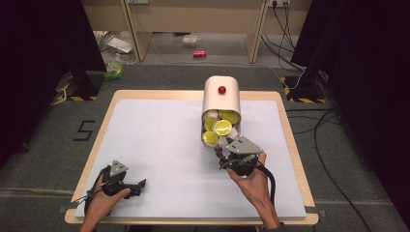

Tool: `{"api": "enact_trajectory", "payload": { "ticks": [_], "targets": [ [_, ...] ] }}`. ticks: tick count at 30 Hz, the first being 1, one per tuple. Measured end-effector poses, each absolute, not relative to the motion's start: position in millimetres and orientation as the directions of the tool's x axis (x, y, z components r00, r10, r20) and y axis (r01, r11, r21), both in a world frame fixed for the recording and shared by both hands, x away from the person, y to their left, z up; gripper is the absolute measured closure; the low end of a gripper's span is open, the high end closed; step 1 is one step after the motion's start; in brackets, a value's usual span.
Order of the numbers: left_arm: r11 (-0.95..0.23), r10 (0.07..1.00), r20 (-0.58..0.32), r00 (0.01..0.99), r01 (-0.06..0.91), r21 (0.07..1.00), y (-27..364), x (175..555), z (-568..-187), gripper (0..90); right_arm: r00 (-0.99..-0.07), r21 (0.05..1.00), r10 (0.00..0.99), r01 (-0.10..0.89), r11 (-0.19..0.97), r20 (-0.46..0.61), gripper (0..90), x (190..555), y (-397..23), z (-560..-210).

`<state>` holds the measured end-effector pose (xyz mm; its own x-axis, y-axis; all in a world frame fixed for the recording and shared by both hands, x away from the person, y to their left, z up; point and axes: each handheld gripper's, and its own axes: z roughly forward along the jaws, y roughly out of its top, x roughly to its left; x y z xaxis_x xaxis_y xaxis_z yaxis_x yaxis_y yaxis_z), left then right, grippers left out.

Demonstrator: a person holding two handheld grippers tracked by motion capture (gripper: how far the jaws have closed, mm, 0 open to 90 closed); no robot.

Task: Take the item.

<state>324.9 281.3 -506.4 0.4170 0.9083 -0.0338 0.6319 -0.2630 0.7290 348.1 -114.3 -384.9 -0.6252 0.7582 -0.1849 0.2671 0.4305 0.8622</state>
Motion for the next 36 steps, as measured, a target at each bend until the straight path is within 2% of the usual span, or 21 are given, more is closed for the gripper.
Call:
{"api": "enact_trajectory", "payload": {
  "ticks": [15, 24, 36],
  "targets": [
    [-0.263, 0.908, -0.034, 0.417, 0.632, 0.729, 281, 325, -506, 0.3, -0.623, 0.866, 0.757, 0.252, 0.432, -0.197, 47.1, 339, -117, -388],
    [-0.263, 0.908, -0.034, 0.417, 0.632, 0.729, 281, 325, -506, 0.3, -0.6, 0.909, 0.792, 0.258, 0.326, -0.114, 36.9, 337, -130, -385],
    [-0.263, 0.909, -0.033, 0.416, 0.632, 0.729, 281, 325, -506, 0.3, -0.551, 0.916, 0.824, 0.247, 0.315, -0.134, 29.0, 340, -133, -379]
  ]
}}
